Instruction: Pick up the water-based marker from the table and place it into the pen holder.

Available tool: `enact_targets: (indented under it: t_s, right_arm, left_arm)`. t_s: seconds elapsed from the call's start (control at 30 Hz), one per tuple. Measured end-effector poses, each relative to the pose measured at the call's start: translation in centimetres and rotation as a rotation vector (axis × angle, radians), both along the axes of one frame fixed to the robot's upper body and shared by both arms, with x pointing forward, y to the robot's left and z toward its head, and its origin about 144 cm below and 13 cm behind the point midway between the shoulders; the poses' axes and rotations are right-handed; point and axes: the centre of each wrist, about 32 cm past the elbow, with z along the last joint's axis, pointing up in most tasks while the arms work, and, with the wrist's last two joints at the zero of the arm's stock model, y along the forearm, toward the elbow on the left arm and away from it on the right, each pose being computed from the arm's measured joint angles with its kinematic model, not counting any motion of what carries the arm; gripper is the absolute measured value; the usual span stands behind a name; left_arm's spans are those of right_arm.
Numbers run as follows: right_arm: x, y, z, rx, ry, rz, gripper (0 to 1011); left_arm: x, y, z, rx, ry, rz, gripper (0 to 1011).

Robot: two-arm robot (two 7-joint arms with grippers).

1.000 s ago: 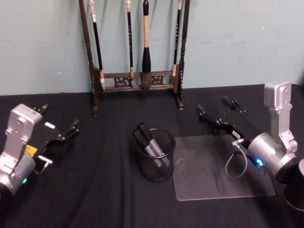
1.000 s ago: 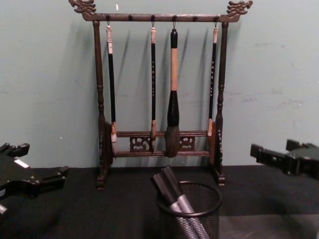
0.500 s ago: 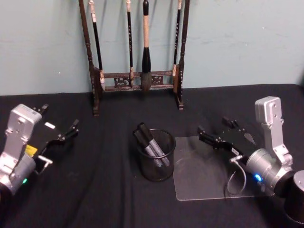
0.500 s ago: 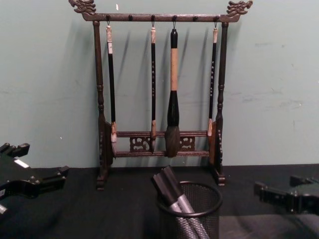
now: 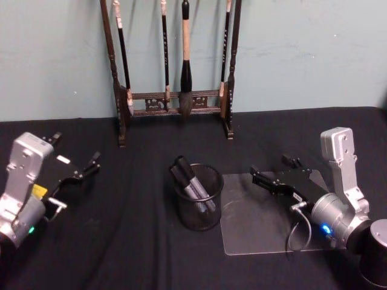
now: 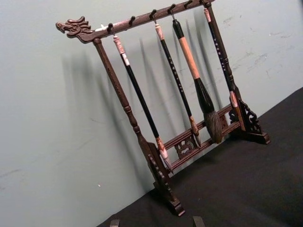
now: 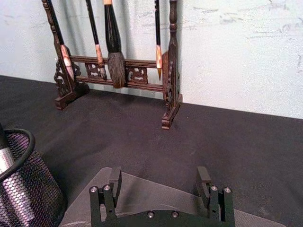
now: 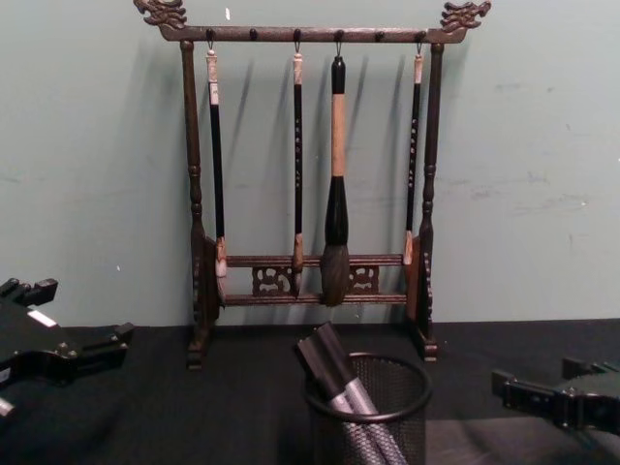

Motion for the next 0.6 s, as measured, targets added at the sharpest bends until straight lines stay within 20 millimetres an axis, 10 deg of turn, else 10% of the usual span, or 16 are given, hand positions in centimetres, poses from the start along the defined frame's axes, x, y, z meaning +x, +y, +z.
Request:
enact_targets:
  t_s: [0.6]
  right_arm:
    - [0.02,0.00,0.04,0.000,-0.002,0.002,1002]
  left_arm:
    - [0.00,0.00,0.00,0.000,0.000,0.000,1001]
